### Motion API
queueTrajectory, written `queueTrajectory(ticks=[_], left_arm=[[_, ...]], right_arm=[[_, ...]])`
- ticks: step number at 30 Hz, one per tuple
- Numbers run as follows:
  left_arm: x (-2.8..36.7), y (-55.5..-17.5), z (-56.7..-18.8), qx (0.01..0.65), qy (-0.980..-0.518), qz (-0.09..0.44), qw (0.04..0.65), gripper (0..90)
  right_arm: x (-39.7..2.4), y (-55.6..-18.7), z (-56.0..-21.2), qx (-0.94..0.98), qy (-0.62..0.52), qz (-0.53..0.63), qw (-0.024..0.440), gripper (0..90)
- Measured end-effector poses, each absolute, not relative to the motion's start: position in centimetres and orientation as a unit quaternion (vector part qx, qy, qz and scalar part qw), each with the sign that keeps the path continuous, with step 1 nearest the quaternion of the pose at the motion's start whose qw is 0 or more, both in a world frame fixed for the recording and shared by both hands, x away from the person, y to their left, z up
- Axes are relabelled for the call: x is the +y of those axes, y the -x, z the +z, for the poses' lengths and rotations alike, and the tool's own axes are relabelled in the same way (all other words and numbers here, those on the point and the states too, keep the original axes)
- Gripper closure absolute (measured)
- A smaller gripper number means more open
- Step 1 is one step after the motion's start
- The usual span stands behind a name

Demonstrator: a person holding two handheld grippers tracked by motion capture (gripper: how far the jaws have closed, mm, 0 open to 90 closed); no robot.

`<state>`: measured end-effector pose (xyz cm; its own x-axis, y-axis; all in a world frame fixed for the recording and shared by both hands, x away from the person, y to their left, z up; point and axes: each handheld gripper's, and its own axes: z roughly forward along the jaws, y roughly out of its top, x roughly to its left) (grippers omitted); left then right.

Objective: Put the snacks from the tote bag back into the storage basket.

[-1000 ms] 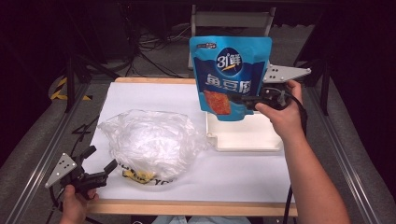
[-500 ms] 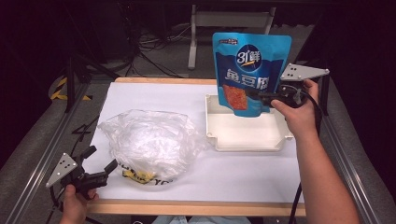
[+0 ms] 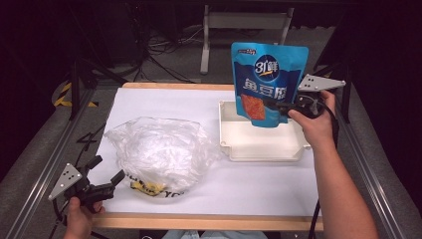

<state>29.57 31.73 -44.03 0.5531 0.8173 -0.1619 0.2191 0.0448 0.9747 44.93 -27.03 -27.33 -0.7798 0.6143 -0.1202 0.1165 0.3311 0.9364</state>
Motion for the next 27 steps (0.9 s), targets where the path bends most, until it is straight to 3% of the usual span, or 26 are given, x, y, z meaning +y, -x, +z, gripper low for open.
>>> queueTrajectory(ticks=[27], left_arm=[[31.7, -29.6, -44.0, 0.402, -0.648, 0.248, 0.598, 0.2]], right_arm=[[-26.8, -46.4, -34.5, 0.800, -0.267, 0.500, 0.199, 55.7]])
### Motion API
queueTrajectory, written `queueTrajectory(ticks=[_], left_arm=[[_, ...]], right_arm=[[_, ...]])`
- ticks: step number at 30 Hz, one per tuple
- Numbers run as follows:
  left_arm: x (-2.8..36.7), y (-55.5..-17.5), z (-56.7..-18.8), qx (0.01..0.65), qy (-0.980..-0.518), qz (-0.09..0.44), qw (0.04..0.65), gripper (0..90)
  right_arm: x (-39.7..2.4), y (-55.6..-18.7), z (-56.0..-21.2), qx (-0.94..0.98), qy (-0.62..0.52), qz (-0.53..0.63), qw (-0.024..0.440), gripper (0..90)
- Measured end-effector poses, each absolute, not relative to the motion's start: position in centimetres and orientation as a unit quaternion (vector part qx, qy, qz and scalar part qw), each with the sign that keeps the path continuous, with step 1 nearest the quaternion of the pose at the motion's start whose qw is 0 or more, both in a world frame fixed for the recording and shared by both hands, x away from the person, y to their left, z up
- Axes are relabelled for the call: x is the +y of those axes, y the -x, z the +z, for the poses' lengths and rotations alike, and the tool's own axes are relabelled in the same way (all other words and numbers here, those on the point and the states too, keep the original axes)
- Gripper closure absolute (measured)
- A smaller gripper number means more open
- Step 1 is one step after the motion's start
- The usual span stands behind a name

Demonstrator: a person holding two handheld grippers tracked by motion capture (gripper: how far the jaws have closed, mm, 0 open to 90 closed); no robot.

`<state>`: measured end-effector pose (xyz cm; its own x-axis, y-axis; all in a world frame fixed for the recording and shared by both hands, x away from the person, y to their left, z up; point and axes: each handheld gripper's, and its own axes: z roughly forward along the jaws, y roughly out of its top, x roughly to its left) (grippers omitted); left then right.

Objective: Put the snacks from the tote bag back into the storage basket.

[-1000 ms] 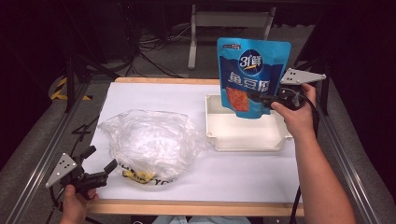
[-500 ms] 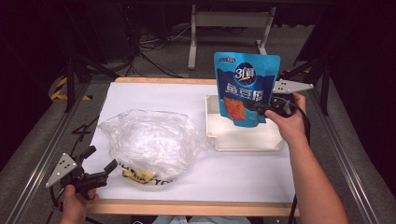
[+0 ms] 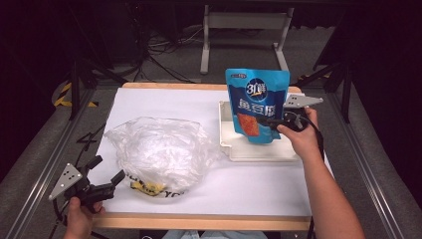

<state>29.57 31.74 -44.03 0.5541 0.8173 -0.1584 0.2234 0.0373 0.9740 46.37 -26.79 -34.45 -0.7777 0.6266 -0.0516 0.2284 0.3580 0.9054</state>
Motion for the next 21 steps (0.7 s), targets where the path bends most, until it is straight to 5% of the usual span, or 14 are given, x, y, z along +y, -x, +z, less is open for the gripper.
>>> queueTrajectory(ticks=[21], left_arm=[[31.7, -29.6, -44.1, 0.403, -0.648, 0.248, 0.597, 0.2]], right_arm=[[-27.4, -47.3, -36.0, 0.816, -0.267, 0.486, 0.165, 51.2]])
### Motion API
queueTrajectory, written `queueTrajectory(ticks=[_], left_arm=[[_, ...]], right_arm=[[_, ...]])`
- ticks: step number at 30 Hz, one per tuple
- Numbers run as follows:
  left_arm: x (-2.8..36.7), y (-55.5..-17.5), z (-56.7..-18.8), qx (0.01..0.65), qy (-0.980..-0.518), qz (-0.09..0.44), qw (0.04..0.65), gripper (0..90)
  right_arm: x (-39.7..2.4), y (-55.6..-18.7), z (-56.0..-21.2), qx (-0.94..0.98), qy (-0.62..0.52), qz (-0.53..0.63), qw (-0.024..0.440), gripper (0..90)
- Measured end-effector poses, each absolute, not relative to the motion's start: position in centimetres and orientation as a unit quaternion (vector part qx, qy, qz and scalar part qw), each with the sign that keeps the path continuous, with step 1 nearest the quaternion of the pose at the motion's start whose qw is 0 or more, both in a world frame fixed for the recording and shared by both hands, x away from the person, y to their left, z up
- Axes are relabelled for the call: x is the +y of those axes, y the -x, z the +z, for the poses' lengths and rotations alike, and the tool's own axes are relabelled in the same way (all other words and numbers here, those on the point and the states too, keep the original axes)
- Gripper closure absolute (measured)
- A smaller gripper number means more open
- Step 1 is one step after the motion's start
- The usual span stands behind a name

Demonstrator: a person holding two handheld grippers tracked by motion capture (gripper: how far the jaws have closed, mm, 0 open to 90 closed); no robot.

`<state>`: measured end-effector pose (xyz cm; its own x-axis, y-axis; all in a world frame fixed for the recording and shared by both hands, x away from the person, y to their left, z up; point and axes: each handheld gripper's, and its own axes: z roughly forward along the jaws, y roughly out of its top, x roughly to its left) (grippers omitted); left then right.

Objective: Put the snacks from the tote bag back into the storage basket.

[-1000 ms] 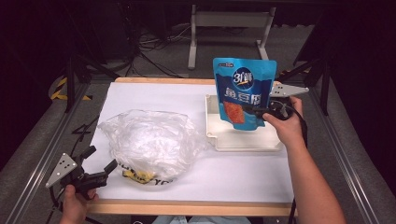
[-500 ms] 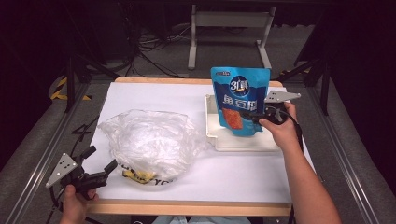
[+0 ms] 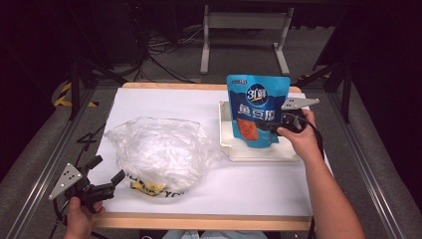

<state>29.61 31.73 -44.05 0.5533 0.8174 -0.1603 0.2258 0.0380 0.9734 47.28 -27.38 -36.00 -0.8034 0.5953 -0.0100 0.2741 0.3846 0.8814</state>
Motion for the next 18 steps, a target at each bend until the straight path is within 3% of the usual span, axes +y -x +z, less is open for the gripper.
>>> queueTrajectory(ticks=[18], left_arm=[[31.73, -29.63, -44.08, 0.404, -0.647, 0.248, 0.597, 0.2]], right_arm=[[-27.87, -47.78, -35.13, 0.856, -0.247, 0.419, 0.176, 43.8]])
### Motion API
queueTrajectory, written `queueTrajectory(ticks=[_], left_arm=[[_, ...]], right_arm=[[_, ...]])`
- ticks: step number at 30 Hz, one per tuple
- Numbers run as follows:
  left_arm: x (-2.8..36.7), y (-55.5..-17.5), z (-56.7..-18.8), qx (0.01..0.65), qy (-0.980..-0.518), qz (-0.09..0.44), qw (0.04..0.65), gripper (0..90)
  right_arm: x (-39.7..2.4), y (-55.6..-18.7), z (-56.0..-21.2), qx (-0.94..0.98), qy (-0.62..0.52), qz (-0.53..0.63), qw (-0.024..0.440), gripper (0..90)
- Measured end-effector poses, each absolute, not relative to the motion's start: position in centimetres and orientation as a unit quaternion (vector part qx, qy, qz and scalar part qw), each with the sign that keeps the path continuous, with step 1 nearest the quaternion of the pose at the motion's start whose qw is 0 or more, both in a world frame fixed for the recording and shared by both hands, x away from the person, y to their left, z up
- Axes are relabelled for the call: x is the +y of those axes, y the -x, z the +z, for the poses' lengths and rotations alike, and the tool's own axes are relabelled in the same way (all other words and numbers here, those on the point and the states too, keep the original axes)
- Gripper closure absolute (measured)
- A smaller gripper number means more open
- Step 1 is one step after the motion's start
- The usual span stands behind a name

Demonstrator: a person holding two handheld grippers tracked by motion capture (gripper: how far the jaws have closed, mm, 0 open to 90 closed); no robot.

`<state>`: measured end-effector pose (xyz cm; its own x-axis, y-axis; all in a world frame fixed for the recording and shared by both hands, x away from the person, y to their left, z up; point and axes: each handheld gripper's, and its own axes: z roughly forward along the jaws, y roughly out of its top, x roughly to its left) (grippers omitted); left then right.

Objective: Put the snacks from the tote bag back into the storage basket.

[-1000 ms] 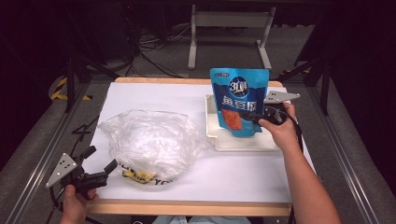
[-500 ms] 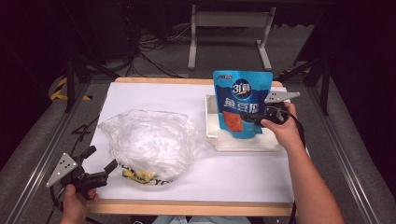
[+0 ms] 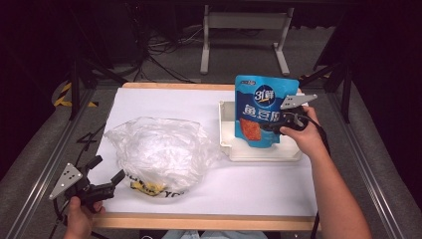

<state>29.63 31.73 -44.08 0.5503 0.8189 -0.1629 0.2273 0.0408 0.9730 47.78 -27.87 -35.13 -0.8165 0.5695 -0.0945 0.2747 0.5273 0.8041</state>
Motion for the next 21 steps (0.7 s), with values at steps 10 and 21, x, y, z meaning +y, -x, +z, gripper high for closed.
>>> queueTrajectory(ticks=[10, 21], left_arm=[[31.7, -29.6, -44.1, 0.404, -0.649, 0.248, 0.596, 0.2], [31.6, -29.6, -44.1, 0.404, -0.649, 0.248, 0.595, 0.2]], right_arm=[[-29.2, -47.6, -34.7, 0.864, -0.231, 0.403, 0.196, 35.4], [-30.0, -46.8, -35.1, 0.844, -0.269, 0.422, 0.195, 24.2]])
